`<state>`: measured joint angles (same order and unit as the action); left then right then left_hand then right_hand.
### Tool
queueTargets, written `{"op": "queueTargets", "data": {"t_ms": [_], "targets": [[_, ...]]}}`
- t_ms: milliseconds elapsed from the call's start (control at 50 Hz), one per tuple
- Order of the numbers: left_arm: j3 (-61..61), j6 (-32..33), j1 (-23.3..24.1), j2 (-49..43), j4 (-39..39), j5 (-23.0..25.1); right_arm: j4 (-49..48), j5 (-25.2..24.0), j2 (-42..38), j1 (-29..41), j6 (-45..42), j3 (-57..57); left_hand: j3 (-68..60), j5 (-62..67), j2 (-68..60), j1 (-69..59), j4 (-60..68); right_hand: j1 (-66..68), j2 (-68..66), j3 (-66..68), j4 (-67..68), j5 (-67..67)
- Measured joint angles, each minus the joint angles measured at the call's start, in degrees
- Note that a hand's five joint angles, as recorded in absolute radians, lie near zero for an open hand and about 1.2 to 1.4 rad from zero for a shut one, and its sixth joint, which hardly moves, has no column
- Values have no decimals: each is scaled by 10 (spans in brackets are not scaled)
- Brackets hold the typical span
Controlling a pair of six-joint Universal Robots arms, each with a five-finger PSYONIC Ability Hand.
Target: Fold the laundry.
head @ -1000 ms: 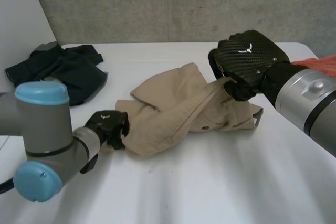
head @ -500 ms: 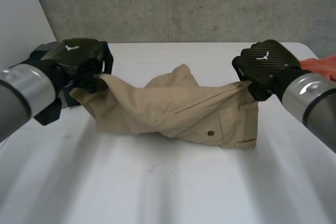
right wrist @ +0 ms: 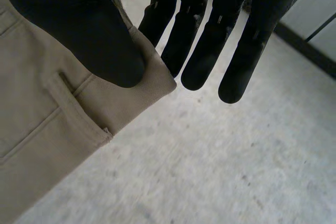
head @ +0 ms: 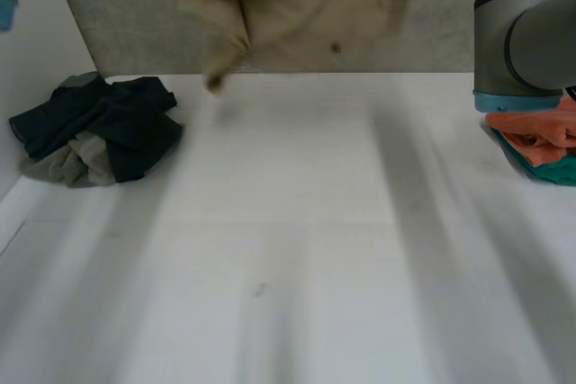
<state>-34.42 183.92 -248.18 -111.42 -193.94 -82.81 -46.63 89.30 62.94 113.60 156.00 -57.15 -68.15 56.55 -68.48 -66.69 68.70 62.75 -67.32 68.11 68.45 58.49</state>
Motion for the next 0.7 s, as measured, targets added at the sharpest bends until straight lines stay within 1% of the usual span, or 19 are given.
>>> {"op": "queueTargets", "data": {"t_ms": [40, 120, 260, 280, 380, 480, 540, 600, 680, 700], "targets": [[-4, -7, -1, 3, 2, -2, -4, -3, 0, 0, 2, -5, 0, 0, 0, 0, 0, 0, 0, 0, 0, 0], [-48, -17, -7, 9, 27, -4, 1, -23, 2, -3, 11, -46, 0, 0, 0, 0, 0, 0, 0, 0, 0, 0], [-200, -3, -21, 14, 61, 5, 24, -63, 1, -10, 22, -164, 0, 0, 0, 0, 0, 0, 0, 0, 0, 0], [-236, 3, -22, 14, 64, 10, 29, -76, -3, -10, 23, -201, 0, 0, 0, 0, 0, 0, 0, 0, 0, 0], [-349, 32, -24, 3, 68, 30, 45, -106, -18, -9, 14, -291, 0, 0, 0, 0, 0, 0, 0, 0, 1, 0], [-433, 83, -24, -11, 85, 45, 80, -119, -29, -9, -23, -356, 0, 0, 0, 0, 0, 0, 0, 0, 1, 0], [-462, 118, -21, -13, 112, 50, 116, -121, -25, -10, -48, -376, 0, 0, 0, 0, 0, 0, 0, 0, 2, 0], [-481, 151, -17, -7, 156, 52, 173, -121, -9, -15, -74, -387, 0, 0, 0, 0, 0, 0, 0, 0, 2, 0], [-497, 193, -8, 17, 246, 53, 307, -122, 41, -34, -120, -391, 0, 0, 0, 0, 0, 0, 0, 0, 2, 0], [-499, 196, -7, 21, 258, 54, 325, -122, 48, -37, -126, -391, 0, 0, 0, 0, 0, 0, 0, 0, 2, 0]]}}
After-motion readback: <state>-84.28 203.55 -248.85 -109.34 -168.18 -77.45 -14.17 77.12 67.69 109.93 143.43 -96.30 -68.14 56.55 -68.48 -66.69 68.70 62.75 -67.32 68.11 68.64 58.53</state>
